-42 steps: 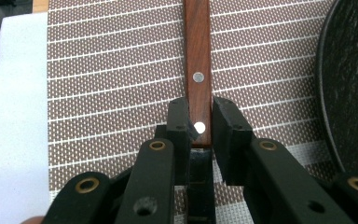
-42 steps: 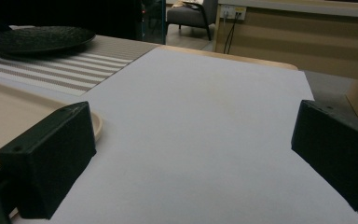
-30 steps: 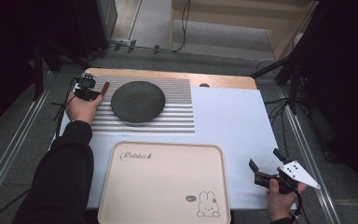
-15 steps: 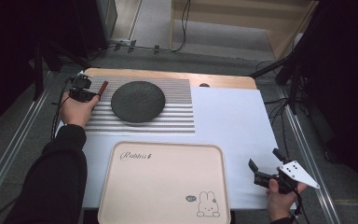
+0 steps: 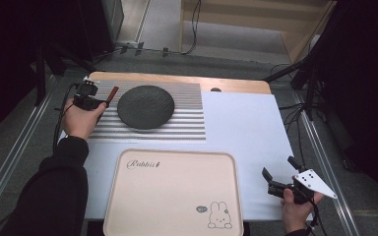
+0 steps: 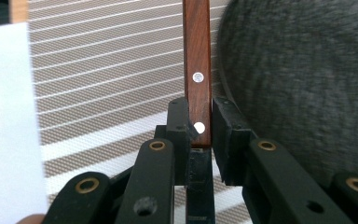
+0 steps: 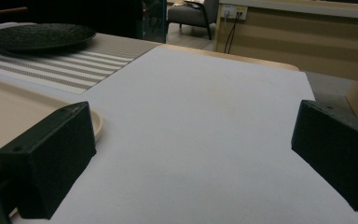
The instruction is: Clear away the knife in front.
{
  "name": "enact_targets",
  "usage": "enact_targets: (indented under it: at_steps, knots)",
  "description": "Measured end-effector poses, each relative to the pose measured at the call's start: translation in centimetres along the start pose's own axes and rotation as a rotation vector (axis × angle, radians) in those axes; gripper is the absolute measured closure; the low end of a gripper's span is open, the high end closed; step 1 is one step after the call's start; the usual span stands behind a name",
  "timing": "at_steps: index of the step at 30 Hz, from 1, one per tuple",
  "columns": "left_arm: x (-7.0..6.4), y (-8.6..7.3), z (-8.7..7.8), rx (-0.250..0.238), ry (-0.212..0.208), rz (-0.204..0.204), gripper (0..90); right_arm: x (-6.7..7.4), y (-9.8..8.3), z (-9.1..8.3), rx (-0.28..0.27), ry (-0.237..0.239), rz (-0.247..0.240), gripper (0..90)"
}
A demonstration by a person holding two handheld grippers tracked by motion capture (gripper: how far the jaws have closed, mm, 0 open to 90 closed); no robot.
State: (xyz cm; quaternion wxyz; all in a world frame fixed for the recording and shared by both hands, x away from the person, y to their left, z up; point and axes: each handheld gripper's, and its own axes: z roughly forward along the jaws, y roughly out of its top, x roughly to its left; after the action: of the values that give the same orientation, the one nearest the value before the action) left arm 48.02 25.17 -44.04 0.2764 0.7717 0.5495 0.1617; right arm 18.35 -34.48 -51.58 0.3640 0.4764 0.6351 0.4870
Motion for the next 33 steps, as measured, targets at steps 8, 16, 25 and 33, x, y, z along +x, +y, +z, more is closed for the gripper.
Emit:
enact_targets:
  at_steps: [8, 16, 25, 33]
  knots:
    - [-1.1, -0.9, -0.7, -0.006, -0.011, 0.026, 77.3, 0.0, 0.0, 0.0, -0.001, 0.002, 0.000, 0.0]
    - [-1.5, -1.9, -1.3, -0.012, -0.026, 0.035, 77.3, 0.0, 0.0, 0.0, 0.000, 0.003, -0.004, 0.0]
    - [-2.1, -2.6, -2.8, -0.043, -0.057, 0.039, 77.3, 0.0, 0.0, 0.0, 0.003, 0.002, -0.004, 0.0]
    - [-3.2, -3.3, -3.8, -0.058, -0.070, 0.070, 77.3, 0.1, 0.0, 0.0, 0.004, 0.001, -0.004, 0.0]
